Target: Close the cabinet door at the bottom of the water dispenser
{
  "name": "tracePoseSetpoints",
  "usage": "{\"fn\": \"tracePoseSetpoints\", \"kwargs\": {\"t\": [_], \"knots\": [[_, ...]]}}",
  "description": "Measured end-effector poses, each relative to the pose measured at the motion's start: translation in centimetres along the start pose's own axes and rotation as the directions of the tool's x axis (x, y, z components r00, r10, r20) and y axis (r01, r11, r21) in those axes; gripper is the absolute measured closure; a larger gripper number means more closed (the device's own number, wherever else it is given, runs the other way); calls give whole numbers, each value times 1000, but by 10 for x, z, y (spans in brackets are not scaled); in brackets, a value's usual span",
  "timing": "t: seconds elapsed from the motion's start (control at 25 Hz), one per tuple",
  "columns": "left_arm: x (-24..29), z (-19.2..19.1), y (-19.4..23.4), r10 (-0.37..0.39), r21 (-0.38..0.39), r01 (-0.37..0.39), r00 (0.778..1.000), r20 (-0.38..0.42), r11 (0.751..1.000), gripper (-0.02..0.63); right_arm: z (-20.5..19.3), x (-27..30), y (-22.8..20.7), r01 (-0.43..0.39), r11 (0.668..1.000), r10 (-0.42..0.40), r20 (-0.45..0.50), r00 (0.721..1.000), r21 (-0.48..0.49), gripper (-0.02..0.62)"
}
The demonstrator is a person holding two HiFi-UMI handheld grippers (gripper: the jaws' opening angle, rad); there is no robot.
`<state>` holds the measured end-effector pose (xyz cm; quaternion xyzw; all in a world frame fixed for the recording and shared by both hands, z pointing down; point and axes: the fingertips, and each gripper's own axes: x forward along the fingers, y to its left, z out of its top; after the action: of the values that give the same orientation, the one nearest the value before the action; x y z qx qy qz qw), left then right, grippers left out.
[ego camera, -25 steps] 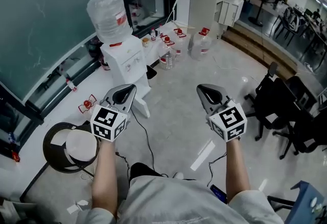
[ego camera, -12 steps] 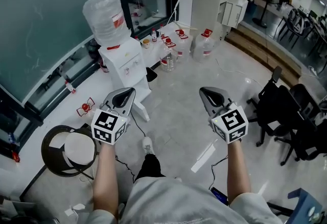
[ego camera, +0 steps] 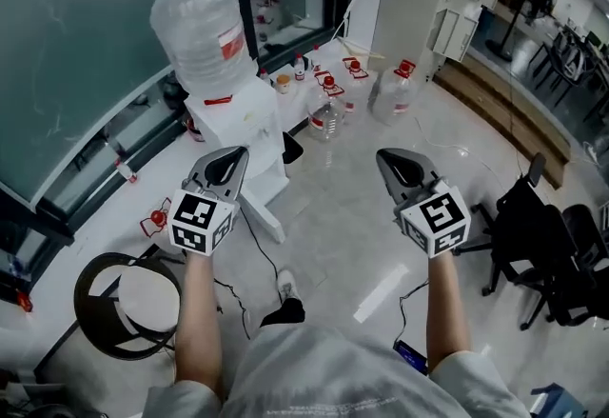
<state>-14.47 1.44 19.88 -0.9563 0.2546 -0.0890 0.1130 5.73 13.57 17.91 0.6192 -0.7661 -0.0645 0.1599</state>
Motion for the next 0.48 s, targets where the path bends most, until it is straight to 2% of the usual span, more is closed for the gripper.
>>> {"fn": "tracePoseSetpoints", "kwargs": {"t": [0.24,0.48], "knots": [[61,-34,80,-28,-11,28,999,-46,1000,588,13,115,-15,-40,999,40,8,999,20,571],[119,-65,125,-80,-20,78,993,-83,997,588,7,202,-20,-76,996,77,-10,997,49,570]]}}
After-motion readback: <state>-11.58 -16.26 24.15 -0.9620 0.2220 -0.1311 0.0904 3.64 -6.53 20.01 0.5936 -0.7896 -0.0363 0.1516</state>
